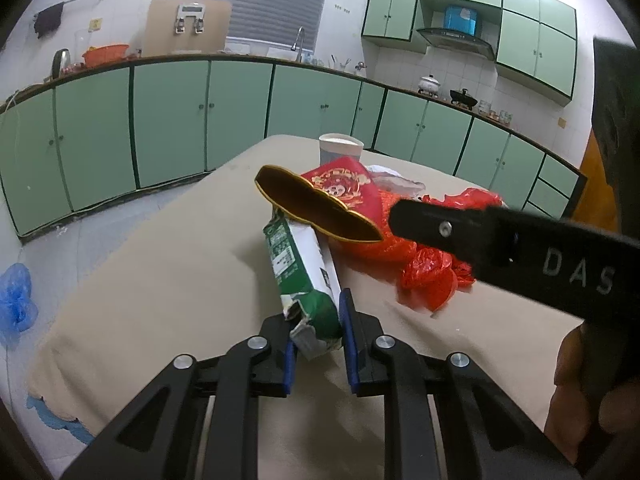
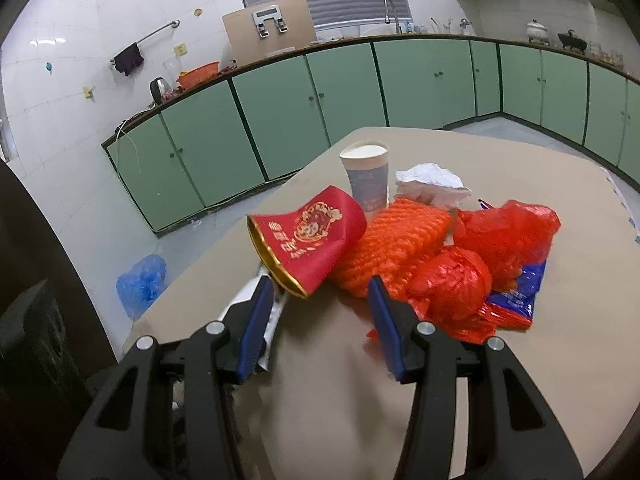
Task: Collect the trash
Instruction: 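Hold the green-white carton with the left gripper while the right gripper grasps a red bag, then lift the carton and red bag and carry both over the black bin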
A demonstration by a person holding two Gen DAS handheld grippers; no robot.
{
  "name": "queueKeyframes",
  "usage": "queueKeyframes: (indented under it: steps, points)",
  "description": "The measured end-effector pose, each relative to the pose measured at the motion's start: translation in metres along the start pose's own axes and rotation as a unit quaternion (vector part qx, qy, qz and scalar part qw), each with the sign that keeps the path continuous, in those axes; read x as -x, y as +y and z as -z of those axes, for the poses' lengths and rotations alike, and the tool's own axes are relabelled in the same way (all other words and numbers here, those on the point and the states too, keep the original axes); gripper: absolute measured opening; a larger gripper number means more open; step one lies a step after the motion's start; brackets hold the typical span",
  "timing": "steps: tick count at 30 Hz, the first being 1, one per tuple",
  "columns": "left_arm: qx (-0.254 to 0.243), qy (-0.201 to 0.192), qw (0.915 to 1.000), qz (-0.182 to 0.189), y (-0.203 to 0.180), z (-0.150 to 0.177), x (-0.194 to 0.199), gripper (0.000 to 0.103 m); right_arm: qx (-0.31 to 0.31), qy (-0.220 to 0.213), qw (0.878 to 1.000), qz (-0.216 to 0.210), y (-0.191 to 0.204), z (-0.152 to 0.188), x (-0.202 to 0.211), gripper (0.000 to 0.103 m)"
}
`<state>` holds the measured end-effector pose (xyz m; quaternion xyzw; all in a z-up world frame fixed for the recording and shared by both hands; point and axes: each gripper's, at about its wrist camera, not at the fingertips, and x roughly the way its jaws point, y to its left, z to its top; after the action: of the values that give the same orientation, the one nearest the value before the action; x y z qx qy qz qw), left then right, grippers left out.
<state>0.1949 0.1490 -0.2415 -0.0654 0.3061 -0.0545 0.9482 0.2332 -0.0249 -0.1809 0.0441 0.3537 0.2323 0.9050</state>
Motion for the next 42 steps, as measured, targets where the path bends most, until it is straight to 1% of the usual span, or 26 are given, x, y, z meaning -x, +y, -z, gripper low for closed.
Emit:
queueKeyframes:
  steps: [3, 5, 6, 7, 8, 11, 14, 17, 20, 25, 29, 32, 34, 36, 38, 39, 40, 42]
  points:
    - [-0.006, 0.000, 1.0000, -0.001, -0.003, 0.001, 0.000, 0.019, -0.003, -0.001, 1.000, 0.000, -0.003, 0.001, 0.002, 0.048]
    - [-0.040, -0.014, 0.9991, -0.006, -0.015, 0.001, 0.005, 0.019, -0.005, -0.003, 1.000, 0.001, -0.005, 0.002, 0.006, 0.048]
    - [-0.049, -0.018, 0.9986, -0.004, -0.021, 0.003, 0.007, 0.018, -0.005, -0.004, 1.000, 0.004, -0.007, 0.004, 0.011, 0.048]
    - [-0.054, -0.020, 0.9983, 0.008, -0.026, 0.000, 0.007, 0.018, -0.004, -0.005, 1.000, 0.006, -0.011, 0.006, 0.014, 0.048]
    - [-0.060, -0.022, 0.9979, 0.013, -0.030, -0.002, 0.007, 0.018, -0.004, -0.006, 1.000, 0.010, -0.013, 0.008, 0.017, 0.048]
    - [-0.087, -0.039, 0.9953, 0.017, -0.041, -0.011, 0.010, 0.018, -0.019, -0.009, 1.000, 0.021, -0.027, 0.014, 0.029, 0.048]
    - [-0.085, -0.040, 0.9953, 0.021, -0.042, -0.011, 0.012, 0.018, -0.027, -0.018, 0.999, 0.034, -0.041, 0.016, 0.044, 0.048]
    - [-0.086, -0.039, 0.9954, 0.021, -0.044, -0.007, 0.017, 0.018, -0.030, -0.017, 0.998, 0.043, -0.052, 0.020, 0.047, 0.048]
    - [-0.077, -0.036, 0.9961, 0.023, -0.043, -0.005, 0.022, 0.018, -0.037, -0.012, 0.998, 0.045, -0.059, 0.023, 0.043, 0.048]
    - [-0.079, -0.039, 0.9956, 0.032, -0.046, -0.001, 0.030, 0.018, -0.036, -0.005, 0.998, 0.041, -0.057, 0.026, 0.030, 0.048]
    - [-0.081, -0.037, 0.9955, 0.033, -0.045, 0.001, 0.026, 0.018, -0.036, 0.005, 0.999, 0.039, -0.056, 0.029, 0.014, 0.045]
    - [-0.069, -0.033, 0.9967, 0.029, -0.037, -0.001, 0.018, 0.018, -0.035, 0.015, 0.999, 0.037, -0.053, 0.031, 0.002, 0.040]
    - [-0.059, -0.034, 0.9971, 0.032, -0.031, -0.003, 0.017, 0.018, -0.029, 0.023, 0.999, 0.037, -0.051, 0.032, -0.006, 0.034]
    - [-0.059, -0.035, 0.9971, 0.033, -0.030, -0.004, 0.016, 0.018, -0.027, 0.026, 0.999, 0.038, -0.049, 0.034, -0.011, 0.033]
    - [-0.058, -0.033, 0.9971, 0.035, -0.029, -0.003, 0.015, 0.018, -0.025, 0.032, 0.999, 0.037, -0.050, 0.034, -0.016, 0.026]
    - [-0.058, -0.032, 0.9972, 0.036, -0.030, -0.003, 0.015, 0.018, -0.023, 0.035, 0.998, 0.036, -0.050, 0.034, -0.018, 0.020]
    - [-0.057, -0.032, 0.9972, 0.037, -0.029, -0.003, 0.015, 0.018, -0.022, 0.036, 0.998, 0.037, -0.049, 0.034, -0.020, 0.010]
    - [-0.056, -0.032, 0.9972, 0.037, -0.030, -0.003, 0.015, 0.018, -0.022, 0.034, 0.999, 0.036, -0.051, 0.035, -0.018, 0.006]
